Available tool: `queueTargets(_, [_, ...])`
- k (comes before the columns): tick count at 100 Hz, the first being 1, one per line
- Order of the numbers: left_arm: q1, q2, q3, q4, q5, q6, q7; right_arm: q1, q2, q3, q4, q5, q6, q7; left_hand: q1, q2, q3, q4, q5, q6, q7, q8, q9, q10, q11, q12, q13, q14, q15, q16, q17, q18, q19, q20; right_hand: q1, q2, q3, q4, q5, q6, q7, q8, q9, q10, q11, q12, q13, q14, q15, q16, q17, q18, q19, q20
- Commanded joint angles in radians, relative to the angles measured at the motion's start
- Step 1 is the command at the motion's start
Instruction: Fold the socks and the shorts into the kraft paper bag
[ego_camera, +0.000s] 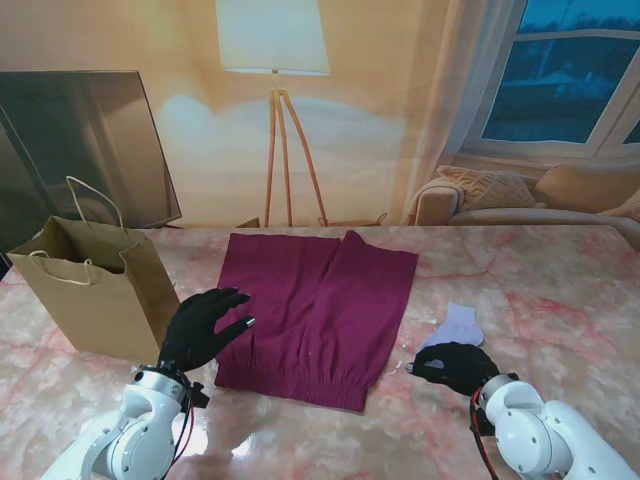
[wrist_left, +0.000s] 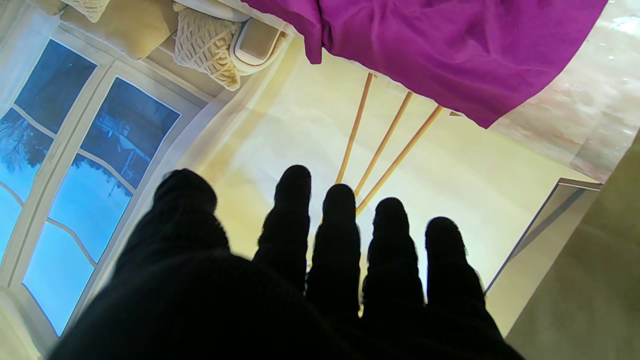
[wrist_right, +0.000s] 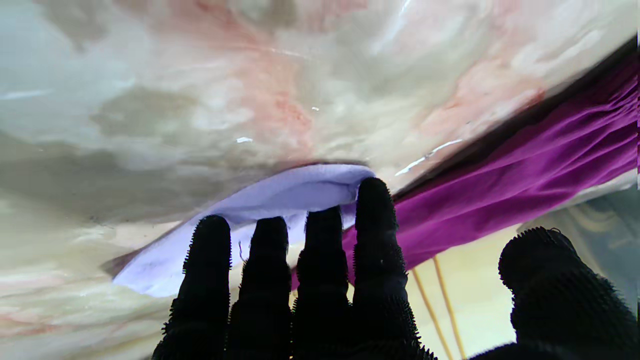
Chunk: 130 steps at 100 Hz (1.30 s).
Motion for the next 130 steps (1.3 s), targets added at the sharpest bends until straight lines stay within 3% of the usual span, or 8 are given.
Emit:
queueTargets(1, [0.001, -0.002, 0.005, -0.005, -0.005, 0.002, -0.002, -0.045, -0.009, -0.002, 0.002, -0.021, -0.017, -0.026, 0.018, 0.03, -0.025, 0.046, -0.006, -0.002, -0.007, 0.003, -0.034, 0.02, -0.011, -0.006, -0.013, -0.023, -0.008, -0.006, -0.014, -0.014, -0.002, -0.007, -0.026, 0.016, -0.016, 0.041, -0.026, -0.019, -0.027, -0.013, 0.068, 0.048, 0.07, 0.017, 0.084, 0.046, 0.096, 0.021, -0.016, 0.011, 0.026, -0.023])
queueTargets(23, [-0.001, -0.003, 0.007, -0.007, -0.003, 0.002, 0.003, -0.077, -0.033, 0.061, -0.07, -0.112, -0.072, -0.229, 0.019, 0.031, -0.024, 0.046, -0.004, -0.003, -0.006, 0.003, -0.035, 0.021, -0.012, -0.007, -0.013, -0.023, -0.009, -0.007, -0.013, -0.014, -0.002, -0.008, -0.008, -0.015, 0.0, 0.042, -0.01, -0.039, -0.015, -0.019, 0.078, 0.039, 0.068, 0.011, 0.124, 0.043, 0.096, 0.021, 0.021, 0.039, 0.044, -0.019])
queueTargets(43, [0.001, -0.002, -0.003, -0.009, -0.005, -0.001, -0.005, -0.007, -0.034, 0.088, -0.056, -0.133, -0.004, -0.217, 0.02, 0.03, -0.024, 0.045, -0.004, -0.005, -0.005, 0.003, -0.034, 0.019, -0.011, -0.006, -0.012, -0.025, -0.008, -0.007, -0.013, -0.016, -0.003, -0.008, 0.177, -0.04, 0.035, 0.069, -0.03, -0.023, -0.009, -0.031, 0.075, 0.033, 0.075, 0.013, 0.157, 0.045, 0.1, 0.03, 0.078, 0.032, 0.081, -0.013])
queueTargets(54, [0.007, -0.001, -0.012, -0.014, -0.003, 0.0, -0.009, 0.05, -0.031, 0.078, 0.002, -0.176, 0.056, -0.237, 0.021, 0.03, -0.024, 0.045, -0.004, -0.004, -0.005, 0.003, -0.034, 0.021, -0.011, -0.006, -0.013, -0.024, -0.009, -0.007, -0.013, -0.015, -0.003, -0.009, 0.146, -0.108, 0.472, 0.069, -0.05, -0.027, 0.021, -0.052, 0.072, 0.022, 0.086, 0.015, 0.195, 0.033, 0.093, 0.007, 0.138, 0.034, 0.126, -0.044])
queueTargets(62, [0.008, -0.001, -0.015, -0.016, -0.003, -0.001, -0.007, 0.095, -0.031, 0.058, 0.055, -0.183, 0.091, -0.256, 0.022, 0.03, -0.024, 0.045, -0.003, -0.004, -0.004, 0.003, -0.034, 0.02, -0.011, -0.006, -0.012, -0.023, -0.008, -0.007, -0.013, -0.015, -0.002, -0.009, 0.261, -0.171, 0.602, 0.033, -0.045, -0.021, 0.046, -0.059, 0.085, 0.028, 0.099, 0.02, 0.225, 0.034, 0.098, -0.002, 0.173, 0.044, 0.149, -0.056])
queueTargets(74, [0.005, 0.0, -0.014, -0.016, -0.001, -0.002, -0.012, 0.154, -0.031, 0.022, 0.125, -0.184, 0.141, -0.263, 0.021, 0.03, -0.024, 0.045, -0.003, -0.004, -0.004, 0.003, -0.033, 0.02, -0.01, -0.006, -0.012, -0.022, -0.008, -0.007, -0.013, -0.016, -0.002, -0.009, 0.392, -0.222, 0.63, 0.01, -0.058, -0.02, 0.074, -0.07, 0.076, 0.03, 0.108, 0.025, 0.243, 0.035, 0.098, -0.018, 0.216, 0.046, 0.169, -0.069])
queueTargets(98, [-0.002, 0.001, -0.005, -0.012, 0.001, 0.001, -0.016, 0.279, -0.029, -0.088, 0.292, -0.179, 0.213, -0.292, 0.021, 0.03, -0.024, 0.045, -0.003, -0.003, -0.004, 0.003, -0.034, 0.02, -0.01, -0.006, -0.014, -0.024, -0.008, -0.007, -0.015, -0.017, -0.002, -0.01, 0.383, -0.406, 0.697, -0.034, -0.058, -0.04, 0.139, -0.113, 0.095, 0.019, 0.109, 0.024, 0.292, 0.043, 0.12, -0.017, 0.266, 0.071, 0.204, -0.073])
queueTargets(130, [-0.002, 0.001, -0.002, -0.007, -0.008, -0.002, -0.025, 0.418, -0.04, -0.25, 0.508, -0.134, 0.278, -0.393, 0.023, 0.03, -0.024, 0.045, 0.0, -0.007, -0.002, 0.004, -0.035, 0.019, -0.01, -0.007, -0.013, -0.025, -0.007, -0.007, -0.018, -0.018, -0.003, -0.012, 0.305, -0.58, 0.732, -0.052, -0.083, -0.032, 0.157, -0.144, 0.084, 0.007, 0.206, 0.066, 0.345, 0.039, 0.343, 0.219, 0.277, 0.114, 0.388, 0.134])
